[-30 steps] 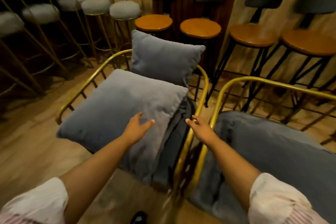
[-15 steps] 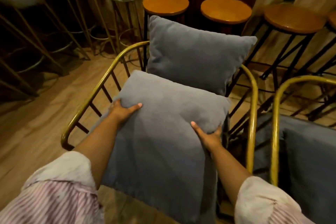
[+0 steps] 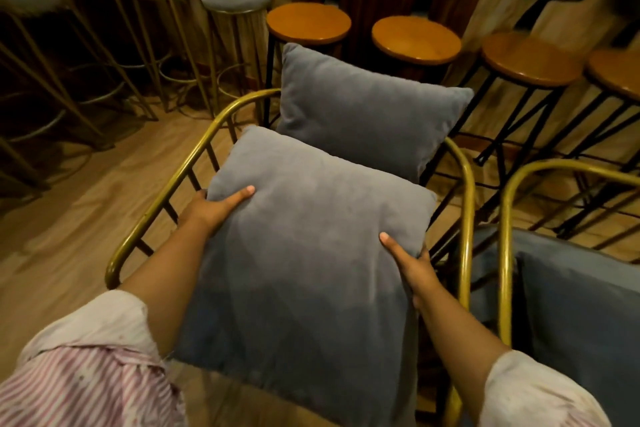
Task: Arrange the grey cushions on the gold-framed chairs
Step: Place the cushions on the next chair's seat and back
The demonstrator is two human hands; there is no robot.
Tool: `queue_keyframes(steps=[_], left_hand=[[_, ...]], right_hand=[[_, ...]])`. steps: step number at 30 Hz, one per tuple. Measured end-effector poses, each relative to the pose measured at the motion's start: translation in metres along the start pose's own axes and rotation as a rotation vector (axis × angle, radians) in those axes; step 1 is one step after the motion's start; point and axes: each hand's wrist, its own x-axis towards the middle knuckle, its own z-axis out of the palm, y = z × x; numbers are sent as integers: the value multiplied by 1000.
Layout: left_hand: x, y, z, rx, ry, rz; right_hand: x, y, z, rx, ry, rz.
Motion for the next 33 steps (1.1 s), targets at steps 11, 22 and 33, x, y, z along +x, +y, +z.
queue_keyframes(steps=[11, 22, 33], left_hand=[[-125, 70, 7, -181, -1, 211], [-292, 132, 198, -203, -142, 367], [-362, 153, 387, -242, -350, 299]], right_hand=[[-82, -106, -113, 53, 6, -211], [-123, -135, -369, 43, 221, -247], [-104, -141, -568, 42, 338, -329]])
